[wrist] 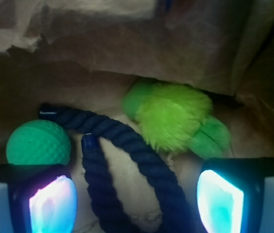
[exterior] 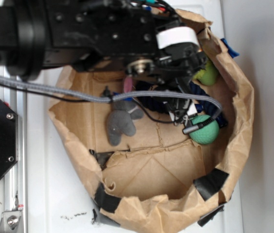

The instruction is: Grab the green animal.

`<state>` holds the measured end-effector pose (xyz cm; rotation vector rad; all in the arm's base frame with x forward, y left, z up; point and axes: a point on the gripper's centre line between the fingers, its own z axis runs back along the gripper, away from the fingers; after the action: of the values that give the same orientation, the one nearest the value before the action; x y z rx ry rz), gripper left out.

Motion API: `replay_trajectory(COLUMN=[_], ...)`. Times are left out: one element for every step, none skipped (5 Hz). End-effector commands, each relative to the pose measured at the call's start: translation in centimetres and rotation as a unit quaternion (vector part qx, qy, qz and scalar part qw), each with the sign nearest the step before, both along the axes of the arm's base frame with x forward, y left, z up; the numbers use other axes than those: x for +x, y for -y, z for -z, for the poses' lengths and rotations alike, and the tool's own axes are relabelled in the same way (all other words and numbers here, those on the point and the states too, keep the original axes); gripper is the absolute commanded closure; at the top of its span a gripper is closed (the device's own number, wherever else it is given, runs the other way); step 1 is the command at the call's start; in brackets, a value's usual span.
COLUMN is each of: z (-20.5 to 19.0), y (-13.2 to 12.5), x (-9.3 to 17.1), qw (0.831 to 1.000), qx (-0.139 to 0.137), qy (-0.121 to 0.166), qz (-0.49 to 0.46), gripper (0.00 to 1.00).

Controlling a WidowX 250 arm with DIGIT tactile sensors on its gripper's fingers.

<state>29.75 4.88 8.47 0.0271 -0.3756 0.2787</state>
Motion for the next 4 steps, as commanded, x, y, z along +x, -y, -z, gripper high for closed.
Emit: replay_trajectory(z=[-0.4,0.1,0.3,0.8], y=[-2.0,-2.3,-2.3,-1.8], x=[1.8,2.8,3.6,4.2], qw=[0.996,0.993,0.990,0.991], qx=[0.033,0.039,0.035,0.035], qy=[0.050,0.060,0.068,0.068], qz=[-0.067,-0.094,-0.115,-0.113], gripper=[0.00,0.00,0.00,0.00])
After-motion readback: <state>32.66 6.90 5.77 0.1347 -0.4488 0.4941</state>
